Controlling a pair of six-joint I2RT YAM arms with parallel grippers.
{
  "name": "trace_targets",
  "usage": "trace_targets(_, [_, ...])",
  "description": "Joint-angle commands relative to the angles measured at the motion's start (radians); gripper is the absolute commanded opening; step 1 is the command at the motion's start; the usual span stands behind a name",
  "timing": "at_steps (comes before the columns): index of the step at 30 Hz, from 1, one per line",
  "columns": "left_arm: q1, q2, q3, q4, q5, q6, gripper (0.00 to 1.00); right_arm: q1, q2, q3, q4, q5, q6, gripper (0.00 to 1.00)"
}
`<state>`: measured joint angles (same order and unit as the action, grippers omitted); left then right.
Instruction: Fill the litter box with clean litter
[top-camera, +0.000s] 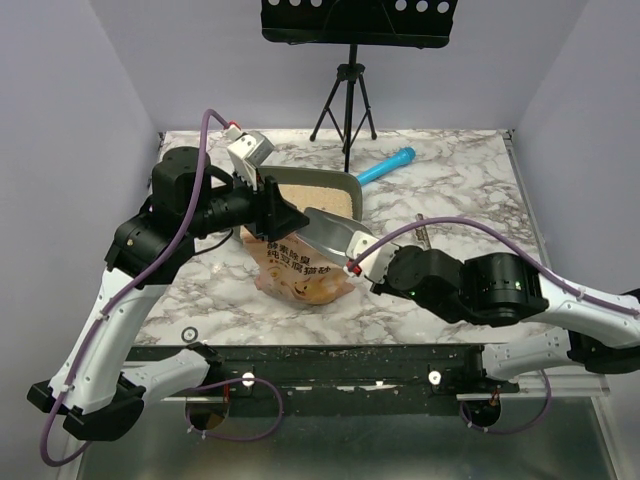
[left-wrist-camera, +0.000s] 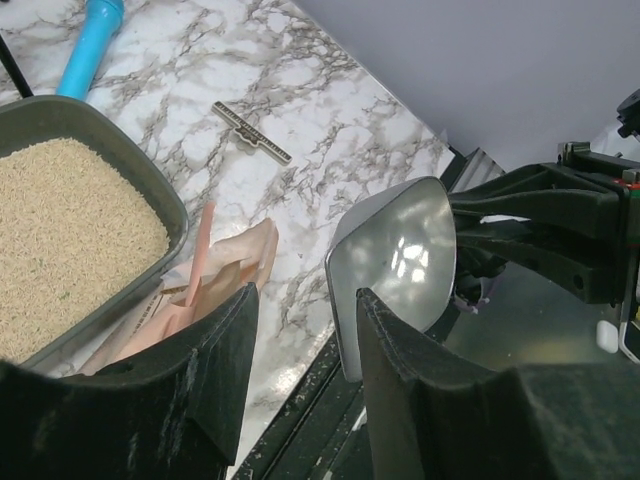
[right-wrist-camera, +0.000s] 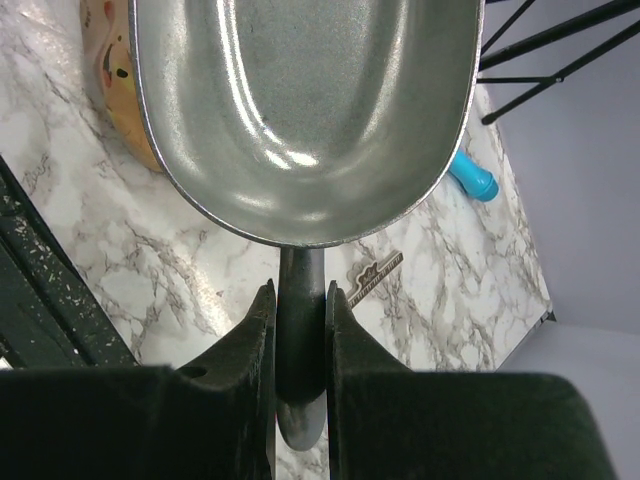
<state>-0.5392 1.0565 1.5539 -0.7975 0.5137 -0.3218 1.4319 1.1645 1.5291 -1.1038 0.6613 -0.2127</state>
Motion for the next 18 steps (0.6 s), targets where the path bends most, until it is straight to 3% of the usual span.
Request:
trace_targets(1, [-0.005, -0.02, -0.011, 0.01, 0.049, -0.002, 0.53, 0.025, 0.02, 0.046, 0.041, 0.043, -0.033, 0.01])
trace_targets(14, [-0.005, -0.033, -0.061, 0.037, 0.091, 0.009, 0.51, 0.038, 0.057, 0.069, 0.157, 0.078, -0.109, 0.01])
trace_targets(18, [-0.005, -0.039, -0.074, 0.052, 0.095, 0.007, 0.45, 0.042, 0.069, 0.077, 0.151, 0.073, -0.105, 0.01])
